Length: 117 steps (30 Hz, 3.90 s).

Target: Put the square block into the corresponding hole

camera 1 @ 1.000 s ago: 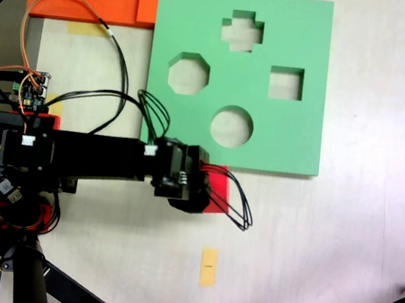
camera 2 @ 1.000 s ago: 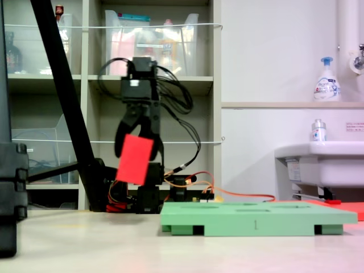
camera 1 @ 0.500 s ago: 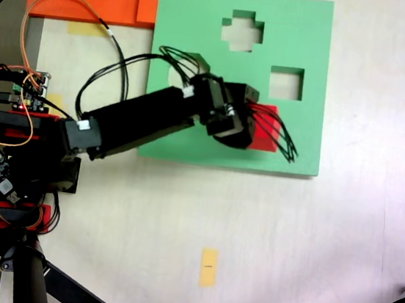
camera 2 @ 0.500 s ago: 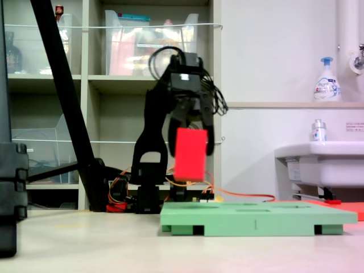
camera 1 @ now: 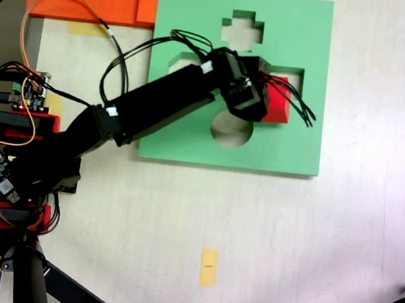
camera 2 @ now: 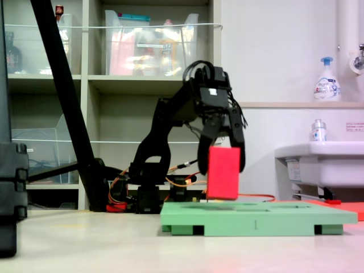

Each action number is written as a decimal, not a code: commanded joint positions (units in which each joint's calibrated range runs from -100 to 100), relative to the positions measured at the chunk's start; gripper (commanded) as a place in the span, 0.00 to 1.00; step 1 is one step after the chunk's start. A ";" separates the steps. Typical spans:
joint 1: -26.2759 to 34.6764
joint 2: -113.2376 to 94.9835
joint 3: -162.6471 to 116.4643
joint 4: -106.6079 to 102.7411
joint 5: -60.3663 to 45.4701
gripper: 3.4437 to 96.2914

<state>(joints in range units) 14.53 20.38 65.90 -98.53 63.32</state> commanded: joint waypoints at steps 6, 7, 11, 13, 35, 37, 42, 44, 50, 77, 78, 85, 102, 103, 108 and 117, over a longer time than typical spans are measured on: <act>1.32 1.13 4.49 7.97 2.05 0.33; 1.47 1.27 4.49 8.74 2.20 0.33; 1.76 1.40 4.49 12.40 2.54 0.33; 1.86 1.82 4.49 13.84 2.74 0.33; 3.47 9.64 4.49 17.98 3.57 0.33; 3.47 11.46 4.49 18.08 3.57 0.33; 3.27 16.63 4.49 19.81 3.57 0.40; 3.22 17.89 4.49 20.58 3.47 0.45; 2.93 17.47 4.49 20.58 3.22 0.73; -12.75 -71.08 -9.17 9.32 -49.23 0.62; -13.68 -76.81 -19.84 13.75 -49.23 0.62; -13.68 -109.63 -94.81 60.45 -51.23 0.60; -13.68 -120.38 -165.90 99.74 -59.05 0.54; -13.68 -120.38 -165.90 99.45 -59.00 0.51; -13.68 -120.38 -165.90 99.64 -58.95 0.49; -13.72 -120.38 -165.90 99.64 -58.95 0.49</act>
<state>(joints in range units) 0.71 -99.45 -98.92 7.59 4.96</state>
